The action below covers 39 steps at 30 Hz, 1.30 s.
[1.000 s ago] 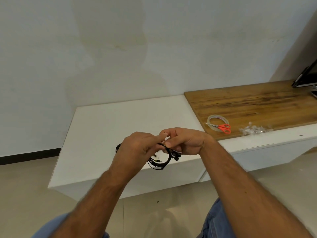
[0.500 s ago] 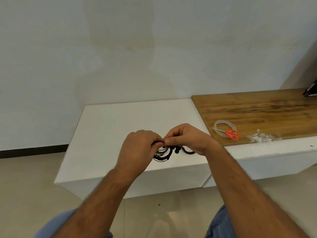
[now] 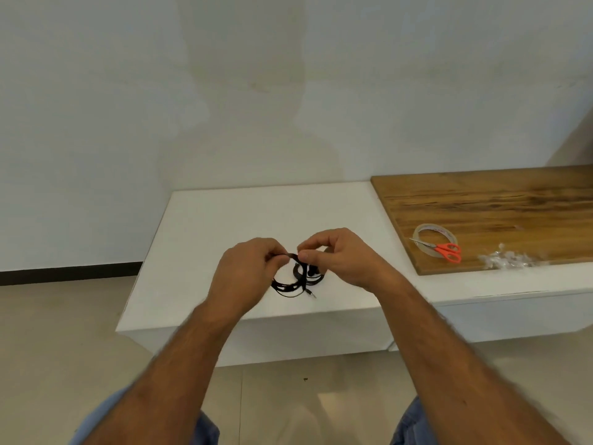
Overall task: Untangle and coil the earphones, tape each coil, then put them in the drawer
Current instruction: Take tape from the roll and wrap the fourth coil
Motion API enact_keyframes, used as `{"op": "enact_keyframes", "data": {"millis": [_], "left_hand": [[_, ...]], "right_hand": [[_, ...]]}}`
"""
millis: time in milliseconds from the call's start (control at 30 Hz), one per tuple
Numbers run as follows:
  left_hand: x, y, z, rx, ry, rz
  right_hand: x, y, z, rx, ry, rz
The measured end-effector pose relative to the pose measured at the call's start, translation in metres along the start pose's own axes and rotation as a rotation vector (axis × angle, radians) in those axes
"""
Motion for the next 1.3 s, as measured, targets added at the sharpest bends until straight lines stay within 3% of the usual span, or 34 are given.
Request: {"op": "enact_keyframes", "data": {"millis": [100,233,500,667,767,900,967,1300], "left_hand": [[0.015,-0.01,-0.043,0.184,0.254,0.051],[0.019,-0.015,-0.101,0.436,0.586,0.13],[-0.004,-0.015,-0.169,0.802,0.836,0.24],[-0.017,-0.006,-0.203,0.962,0.867,0.331],[-0.02,-0.001,-0.212,0.984,0.768,0.341],[-0.014,0.001,-0.207,0.888,0.254,0.245],[-0.014,0.002,-0.204,0.86,0.117,0.198],[-0.004,0.01,-0.19,0.79,0.031,0.212]], "right_hand": [[0.012,0.0,0.001,0.009,-0.055,0.172],[0.021,-0.001,0.007,0.021,-0.105,0.234],[0.004,-0.011,0.018,0.015,-0.075,0.165],[-0.005,-0.017,0.026,-0.025,-0.067,0.144],[-0.009,-0.02,0.031,-0.044,-0.053,0.127],[-0.014,-0.021,0.032,-0.05,-0.013,0.104],[-0.015,-0.021,0.034,-0.047,0.014,0.096],[-0.005,-0.017,0.045,-0.06,0.107,0.221]]}}
Point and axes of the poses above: each hand's wrist, its own y-axis away from the middle knuckle, its own x-axis out of the back of the hand, z = x × y, the point moved 4 cm from there along -y, towards the middle knuckle, and after that the axes turned 4 degrees about -x, right-handed, at the moved point
